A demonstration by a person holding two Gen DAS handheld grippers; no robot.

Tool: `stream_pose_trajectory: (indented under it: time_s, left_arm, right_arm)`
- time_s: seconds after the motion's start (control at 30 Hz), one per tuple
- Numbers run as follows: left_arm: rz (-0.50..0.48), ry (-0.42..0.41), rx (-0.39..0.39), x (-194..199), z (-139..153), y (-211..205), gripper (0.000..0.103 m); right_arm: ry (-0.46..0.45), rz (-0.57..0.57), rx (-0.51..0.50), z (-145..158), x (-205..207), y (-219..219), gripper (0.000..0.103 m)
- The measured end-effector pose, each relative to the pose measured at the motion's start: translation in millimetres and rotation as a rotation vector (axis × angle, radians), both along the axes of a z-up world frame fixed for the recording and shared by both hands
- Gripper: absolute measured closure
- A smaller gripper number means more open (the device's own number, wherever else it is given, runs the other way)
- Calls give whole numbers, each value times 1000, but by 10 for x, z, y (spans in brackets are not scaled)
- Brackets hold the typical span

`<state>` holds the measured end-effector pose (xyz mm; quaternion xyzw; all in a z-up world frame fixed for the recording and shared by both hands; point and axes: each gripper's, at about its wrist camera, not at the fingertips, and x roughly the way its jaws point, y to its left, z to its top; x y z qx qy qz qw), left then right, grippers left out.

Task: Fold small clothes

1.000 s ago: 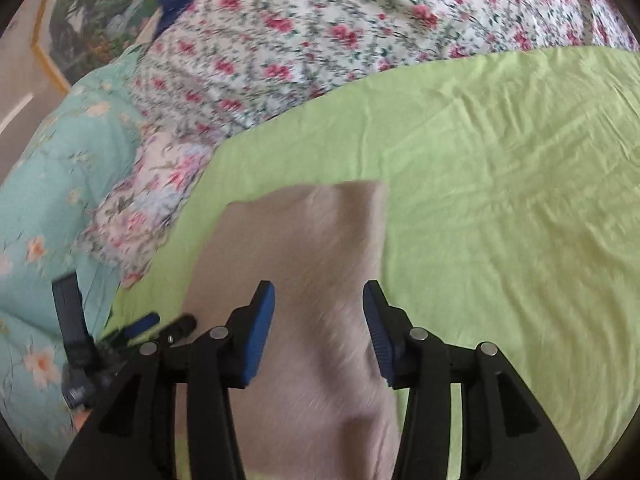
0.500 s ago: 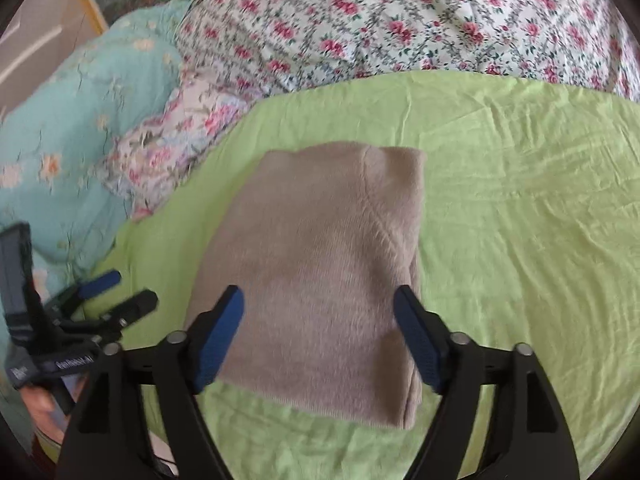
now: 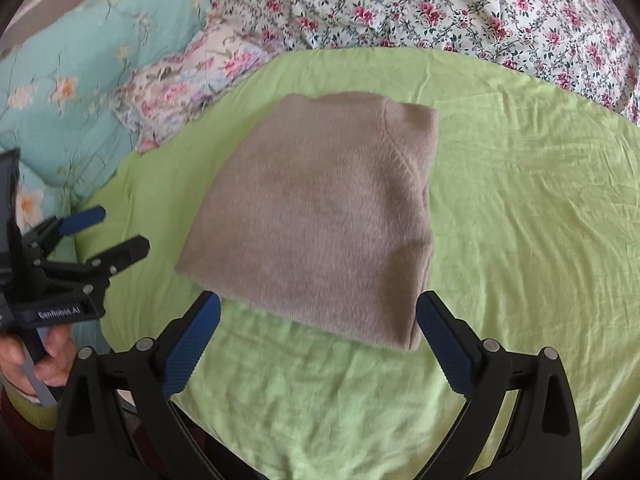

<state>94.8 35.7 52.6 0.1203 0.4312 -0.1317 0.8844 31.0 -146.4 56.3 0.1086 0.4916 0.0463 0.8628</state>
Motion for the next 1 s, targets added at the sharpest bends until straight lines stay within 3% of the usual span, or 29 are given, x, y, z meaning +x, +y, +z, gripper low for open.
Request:
stream_pose_trajectory:
  time_s: [1.0]
  left_arm:
    - [-45, -59, 34, -202, 163, -67, 1]
  right_arm:
    - [-24, -21, -20, 173, -179, 0, 3]
